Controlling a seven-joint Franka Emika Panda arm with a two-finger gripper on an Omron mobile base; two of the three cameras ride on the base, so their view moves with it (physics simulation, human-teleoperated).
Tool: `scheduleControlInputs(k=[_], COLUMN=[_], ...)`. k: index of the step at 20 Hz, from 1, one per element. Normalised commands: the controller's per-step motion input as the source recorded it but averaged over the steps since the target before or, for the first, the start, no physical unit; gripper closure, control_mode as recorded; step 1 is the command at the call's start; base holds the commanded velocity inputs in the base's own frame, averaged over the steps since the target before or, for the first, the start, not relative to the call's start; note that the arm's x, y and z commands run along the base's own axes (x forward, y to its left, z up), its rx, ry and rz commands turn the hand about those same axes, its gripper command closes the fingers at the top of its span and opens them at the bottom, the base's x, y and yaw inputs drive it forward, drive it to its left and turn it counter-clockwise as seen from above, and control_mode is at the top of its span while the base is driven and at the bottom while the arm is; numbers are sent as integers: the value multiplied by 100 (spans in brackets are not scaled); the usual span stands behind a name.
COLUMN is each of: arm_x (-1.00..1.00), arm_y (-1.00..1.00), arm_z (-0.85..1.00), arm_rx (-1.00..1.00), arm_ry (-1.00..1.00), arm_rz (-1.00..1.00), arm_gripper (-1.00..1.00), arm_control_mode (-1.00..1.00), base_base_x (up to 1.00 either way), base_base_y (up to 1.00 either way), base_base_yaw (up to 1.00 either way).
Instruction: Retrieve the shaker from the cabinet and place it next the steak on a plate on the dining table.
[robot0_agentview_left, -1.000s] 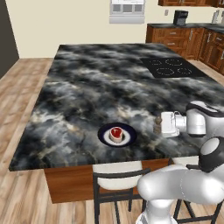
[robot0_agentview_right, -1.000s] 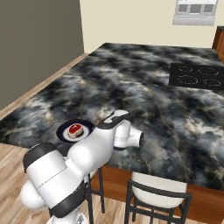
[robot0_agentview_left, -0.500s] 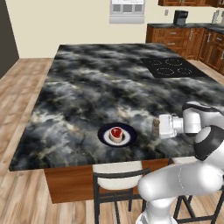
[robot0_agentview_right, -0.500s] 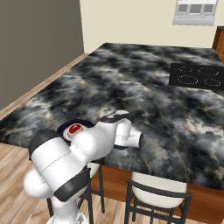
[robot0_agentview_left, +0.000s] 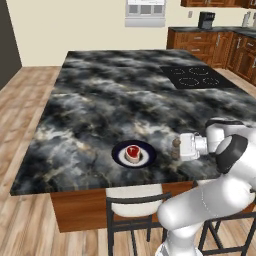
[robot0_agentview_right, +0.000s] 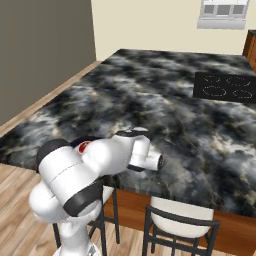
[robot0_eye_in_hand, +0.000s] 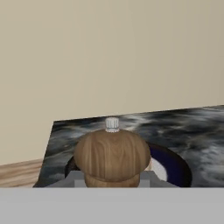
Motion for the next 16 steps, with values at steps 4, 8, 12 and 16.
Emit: scheduleControlInputs(k=[4,8,12,16], arm_x=[21,27,18,12], arm_y=[1,0,0,8], arm_z=[-19,-21,-17,-16], arm_rx=[3,7,10,7], arm_ry=[0,0,0,0], arm_rz=[0,0,0,5], arm_gripper=[100,100,100,100], arm_control_mode=[-100,-100,-100,-100], base_base_x=[0,0,0,0], base_base_y=[0,0,0,0], base_base_yaw=[0,0,0,0])
